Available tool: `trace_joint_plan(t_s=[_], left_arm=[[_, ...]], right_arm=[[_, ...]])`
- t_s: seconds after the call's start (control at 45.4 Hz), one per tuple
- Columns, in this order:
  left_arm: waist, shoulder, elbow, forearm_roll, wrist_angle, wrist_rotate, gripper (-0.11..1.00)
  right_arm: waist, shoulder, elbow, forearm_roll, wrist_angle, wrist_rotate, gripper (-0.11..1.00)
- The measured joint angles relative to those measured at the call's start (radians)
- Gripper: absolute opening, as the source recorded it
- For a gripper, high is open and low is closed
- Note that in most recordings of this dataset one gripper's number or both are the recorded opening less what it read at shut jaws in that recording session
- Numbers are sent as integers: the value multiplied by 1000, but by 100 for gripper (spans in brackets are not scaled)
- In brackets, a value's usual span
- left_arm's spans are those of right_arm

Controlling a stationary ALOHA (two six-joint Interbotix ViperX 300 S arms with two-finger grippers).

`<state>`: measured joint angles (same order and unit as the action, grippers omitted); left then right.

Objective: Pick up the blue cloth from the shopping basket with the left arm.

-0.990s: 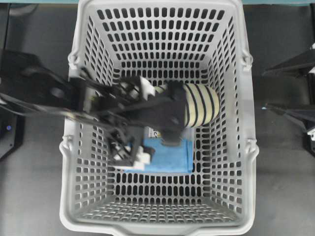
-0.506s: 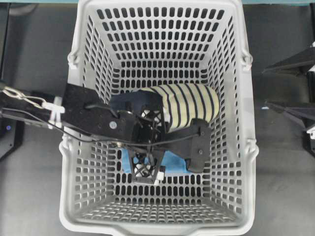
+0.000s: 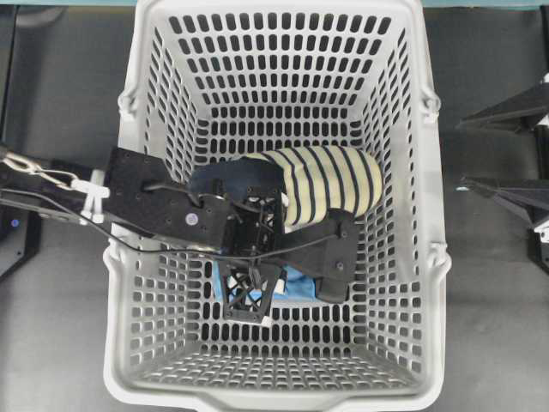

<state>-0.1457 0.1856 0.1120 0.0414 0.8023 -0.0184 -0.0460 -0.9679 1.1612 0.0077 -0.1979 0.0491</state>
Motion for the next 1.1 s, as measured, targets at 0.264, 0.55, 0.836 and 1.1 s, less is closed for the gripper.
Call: trace_joint_plan(t_s=[0.264,0.55,0.836,1.1], left_arm=[[6,-89,-193,0,181,-3,12],[8,-117,-477,0,465,-5,12],[6,-115,-503,0,506,-6,12],[8,-115,-502,0,508,-5,12]], right_arm=[[0,0,5,0,0,0,77],[0,0,5,0,0,0,77],[2,0,5,0,-2,0,77],[0,0,5,0,0,0,77]])
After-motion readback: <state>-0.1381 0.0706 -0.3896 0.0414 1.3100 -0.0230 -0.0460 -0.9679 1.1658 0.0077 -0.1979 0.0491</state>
